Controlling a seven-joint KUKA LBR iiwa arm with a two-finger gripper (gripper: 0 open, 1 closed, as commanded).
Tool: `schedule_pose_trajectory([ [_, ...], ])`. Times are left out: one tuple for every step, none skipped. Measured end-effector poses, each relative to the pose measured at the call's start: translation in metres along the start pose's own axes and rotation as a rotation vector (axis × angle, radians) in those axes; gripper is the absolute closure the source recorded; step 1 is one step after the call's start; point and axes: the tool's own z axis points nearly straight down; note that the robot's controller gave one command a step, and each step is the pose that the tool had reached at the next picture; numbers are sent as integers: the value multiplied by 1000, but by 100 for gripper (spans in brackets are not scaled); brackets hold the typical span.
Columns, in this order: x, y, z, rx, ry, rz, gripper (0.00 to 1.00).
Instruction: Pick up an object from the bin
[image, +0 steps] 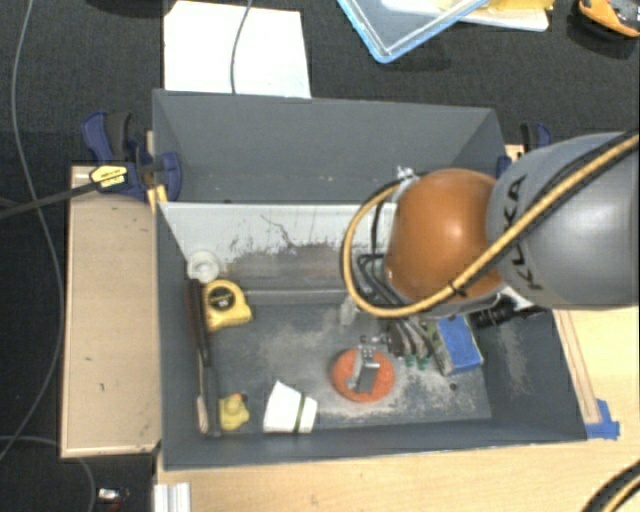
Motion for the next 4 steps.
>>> schedule_pose_trajectory([
  [7,-19,-22,0,9,44,0],
  [4,-48,14,-1,-5,-102,0],
  [13,-54,52,-1,2,-72,0],
  [17,-42,75,0,1,-293,0],
])
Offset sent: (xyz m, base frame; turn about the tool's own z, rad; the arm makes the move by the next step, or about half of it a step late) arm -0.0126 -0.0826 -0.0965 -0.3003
